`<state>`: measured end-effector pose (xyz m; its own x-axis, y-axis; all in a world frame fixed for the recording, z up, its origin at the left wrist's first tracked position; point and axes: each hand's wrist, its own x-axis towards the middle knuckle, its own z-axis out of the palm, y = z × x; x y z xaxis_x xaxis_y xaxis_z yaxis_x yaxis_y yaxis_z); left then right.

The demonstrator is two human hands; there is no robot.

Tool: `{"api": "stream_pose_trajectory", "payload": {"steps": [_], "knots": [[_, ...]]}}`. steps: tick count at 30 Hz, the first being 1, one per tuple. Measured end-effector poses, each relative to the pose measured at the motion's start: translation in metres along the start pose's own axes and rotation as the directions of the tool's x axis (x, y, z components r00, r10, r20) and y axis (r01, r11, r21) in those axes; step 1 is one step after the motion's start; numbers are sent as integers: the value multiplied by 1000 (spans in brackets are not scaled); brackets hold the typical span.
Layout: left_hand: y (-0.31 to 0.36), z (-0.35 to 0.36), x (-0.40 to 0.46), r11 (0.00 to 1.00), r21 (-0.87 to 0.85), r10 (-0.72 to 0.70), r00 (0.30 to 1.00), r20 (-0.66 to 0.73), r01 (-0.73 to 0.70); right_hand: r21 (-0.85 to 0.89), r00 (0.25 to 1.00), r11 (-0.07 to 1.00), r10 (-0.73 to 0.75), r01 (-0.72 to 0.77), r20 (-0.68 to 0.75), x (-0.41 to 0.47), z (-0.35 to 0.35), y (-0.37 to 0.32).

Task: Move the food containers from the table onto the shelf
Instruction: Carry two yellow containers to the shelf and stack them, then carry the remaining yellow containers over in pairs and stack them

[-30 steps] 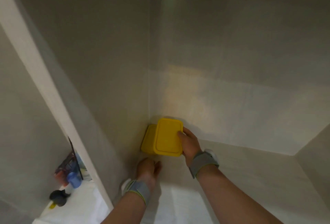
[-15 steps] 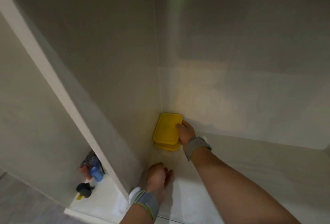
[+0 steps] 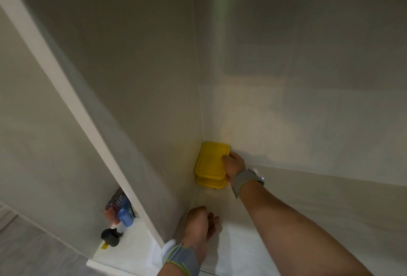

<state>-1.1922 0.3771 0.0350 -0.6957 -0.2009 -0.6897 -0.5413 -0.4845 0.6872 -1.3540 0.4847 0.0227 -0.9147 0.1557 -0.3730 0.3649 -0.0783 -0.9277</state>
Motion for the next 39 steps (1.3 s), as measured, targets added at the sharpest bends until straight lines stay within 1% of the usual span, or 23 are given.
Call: {"api": "stream_pose_trajectory", "payload": {"steps": [4, 5, 7, 9, 11, 14, 15, 17, 19, 20, 21, 23, 24, 25, 27, 29, 30, 31, 33, 37, 39], "knots": [[2, -3, -6, 1000, 19, -5, 1000, 8, 5, 3, 998, 998, 60, -60, 16, -4, -6, 1], [3, -3, -7, 1000, 25, -7, 1000, 14, 6, -15, 998, 998, 68, -68, 4, -6, -9, 0], [1, -4, -10, 999, 52, -12, 999, 50, 10, -119, 996, 991, 53, -61, -65, -16, -19, -2], [0, -2, -16, 996, 95, -5, 996, 88, -3, -256, 992, 966, 0, -32, -124, -28, -30, 2], [-3, 2, -22, 986, 159, 26, 992, 126, -46, -416, 984, 909, -100, 30, -146, -48, -42, 7], [1, 6, -31, 934, 309, 126, 975, 183, -179, -574, 959, 812, -238, 110, -153, -74, -47, 13], [0, 7, -40, 899, 371, 154, 961, 232, -233, -591, 950, 800, -253, 99, -183, -91, -53, 13], [4, 9, -49, 808, 474, 230, 928, 293, -350, -618, 941, 780, -276, 101, -195, -110, -59, 10], [7, 14, -62, 676, 578, 309, 888, 341, -458, -637, 930, 765, -296, 92, -220, -141, -74, 6], [12, 17, -65, 613, 608, 364, 863, 351, -505, -646, 927, 756, -310, 106, -211, -146, -77, 2], [13, 19, -72, 547, 626, 392, 831, 394, -555, -647, 918, 755, -325, 106, -229, -160, -84, -1], [16, 21, -92, 425, 607, 433, 739, 516, -672, -655, 886, 748, -373, 111, -276, -189, -97, -8], [19, 22, -95, 359, 603, 457, 697, 553, -713, -671, 877, 732, -395, 120, -274, -194, -100, -13], [17, 22, -102, 263, 600, 480, 642, 598, -756, -688, 864, 716, -416, 119, -283, -209, -106, -17], [17, 19, -124, 35, 588, 505, 522, 687, -808, -750, 838, 653, -465, 105, -287, -242, -118, -22], [16, 16, -140, -148, 545, 509, 409, 758, -825, -825, 809, 561, -516, 70, -283, -271, -127, -23], [14, 13, -149, -217, 515, 501, 358, 788, -829, -852, 798, 520, -535, 54, -277, -286, -130, -21], [11, 11, -159, -265, 483, 483, 318, 816, -835, -863, 790, 504, -544, 38, -283, -304, -136, -19], [8, 9, -163, -321, 461, 445, 298, 845, -827, -875, 783, 483, -555, 29, -281, -320, -140, -17], [-10, -9, -203, -355, 423, 427, 257, 867, -834, -857, 764, 515, -553, 0, -332, -380, -153, -1], [-20, -21, -220, -401, 395, 415, 220, 883, -826, -857, 753, 515, -560, -10, -345, -410, -156, 9]]}}
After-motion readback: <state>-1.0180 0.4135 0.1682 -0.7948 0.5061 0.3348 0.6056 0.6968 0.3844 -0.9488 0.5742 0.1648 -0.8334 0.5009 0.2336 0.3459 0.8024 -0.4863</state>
